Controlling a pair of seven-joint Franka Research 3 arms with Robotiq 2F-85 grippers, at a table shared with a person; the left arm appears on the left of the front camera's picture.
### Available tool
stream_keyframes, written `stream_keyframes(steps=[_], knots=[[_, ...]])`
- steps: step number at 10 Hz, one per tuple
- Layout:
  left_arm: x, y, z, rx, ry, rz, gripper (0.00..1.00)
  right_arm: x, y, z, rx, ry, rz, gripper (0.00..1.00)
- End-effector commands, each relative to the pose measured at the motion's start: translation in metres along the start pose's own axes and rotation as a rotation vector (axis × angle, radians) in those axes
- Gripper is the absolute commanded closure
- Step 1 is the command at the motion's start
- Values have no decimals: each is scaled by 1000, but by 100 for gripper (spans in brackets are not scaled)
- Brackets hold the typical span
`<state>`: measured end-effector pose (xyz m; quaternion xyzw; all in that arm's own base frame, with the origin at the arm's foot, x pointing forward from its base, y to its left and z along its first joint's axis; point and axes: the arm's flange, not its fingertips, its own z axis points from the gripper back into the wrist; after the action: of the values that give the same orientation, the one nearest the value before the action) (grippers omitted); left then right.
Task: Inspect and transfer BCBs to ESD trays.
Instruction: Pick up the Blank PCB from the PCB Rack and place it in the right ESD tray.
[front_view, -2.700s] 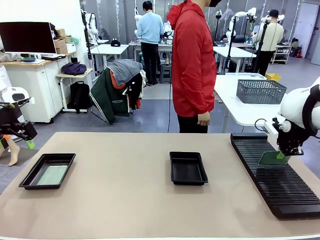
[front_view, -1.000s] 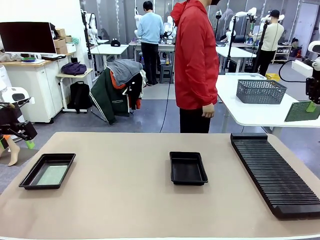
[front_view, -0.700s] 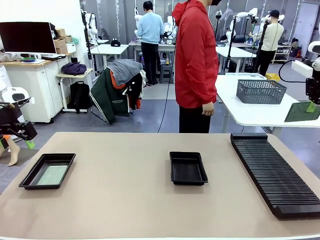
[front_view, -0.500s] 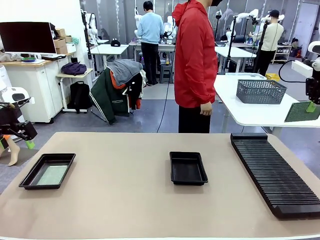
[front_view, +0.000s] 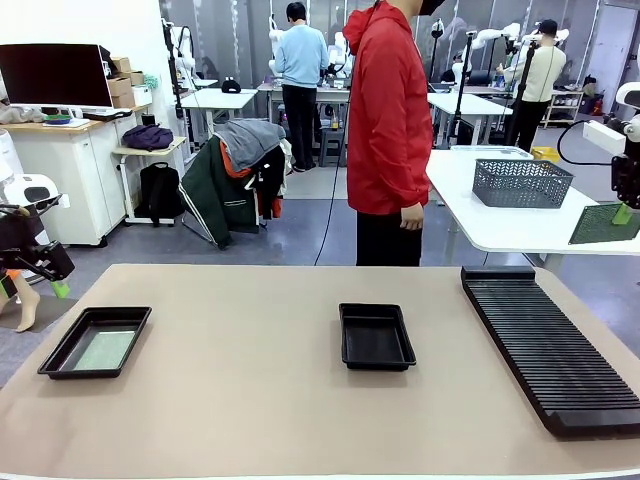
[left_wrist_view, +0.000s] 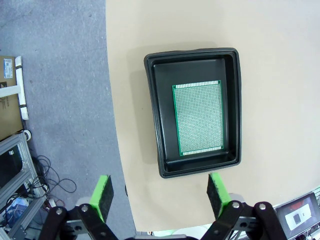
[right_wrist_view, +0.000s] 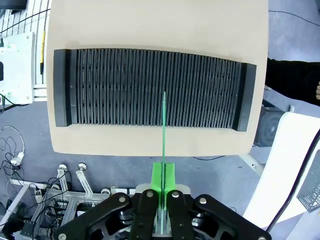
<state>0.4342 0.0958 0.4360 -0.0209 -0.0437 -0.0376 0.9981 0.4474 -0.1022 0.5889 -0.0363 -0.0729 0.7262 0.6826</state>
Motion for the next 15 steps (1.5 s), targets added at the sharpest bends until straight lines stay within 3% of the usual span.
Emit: stream_keyframes(steps=[1,3,7,11,15], knots=[[-2,1,-1,1,-1,-7,0,0,2,-1,1,2,2,100],[-2,1,-1,1,-1,-7,0,1,-1,0,8,-34,-59,98],[-2,1,-1,1,-1,-7,0,18,-14,-11,86,-242,-498,98],[-2,1,-1,1,-1,-7,0,47,-30,-43,294,-398,-951,98],[-2,1,-1,1,-1,-7,0,106,-32,-92,480,-550,-1236,98]])
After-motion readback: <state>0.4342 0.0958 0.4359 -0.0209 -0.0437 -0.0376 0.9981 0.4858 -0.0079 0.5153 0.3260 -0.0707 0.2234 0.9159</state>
